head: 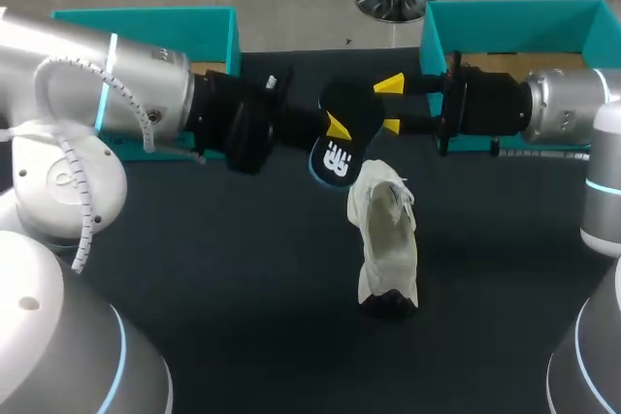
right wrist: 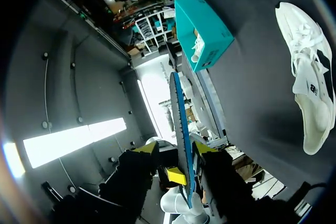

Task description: Take the shoe out of the shoebox, open the shoe tongue, remove and reinsert the insole, then place the shoe into the shoebox

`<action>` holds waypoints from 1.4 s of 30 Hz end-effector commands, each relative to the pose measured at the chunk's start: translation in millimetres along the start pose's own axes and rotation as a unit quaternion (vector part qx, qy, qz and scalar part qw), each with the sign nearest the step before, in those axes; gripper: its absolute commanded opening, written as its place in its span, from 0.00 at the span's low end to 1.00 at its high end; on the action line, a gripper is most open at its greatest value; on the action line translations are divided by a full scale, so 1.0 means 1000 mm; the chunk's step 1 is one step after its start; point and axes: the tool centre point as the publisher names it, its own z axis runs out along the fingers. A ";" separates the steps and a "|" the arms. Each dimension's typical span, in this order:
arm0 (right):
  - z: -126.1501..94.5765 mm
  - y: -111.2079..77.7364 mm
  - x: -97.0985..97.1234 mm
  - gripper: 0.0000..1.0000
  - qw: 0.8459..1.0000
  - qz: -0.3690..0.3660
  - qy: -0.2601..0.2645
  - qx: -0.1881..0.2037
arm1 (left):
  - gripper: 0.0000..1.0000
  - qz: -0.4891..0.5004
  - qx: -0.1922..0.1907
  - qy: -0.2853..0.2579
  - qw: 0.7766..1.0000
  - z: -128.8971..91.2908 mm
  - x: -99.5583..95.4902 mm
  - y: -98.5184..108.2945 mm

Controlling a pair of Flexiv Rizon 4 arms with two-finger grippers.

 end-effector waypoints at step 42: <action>0.001 0.000 0.000 0.00 1.000 0.000 -0.001 0.000 | 0.00 -0.038 0.033 -0.047 0.998 -0.016 0.008 0.001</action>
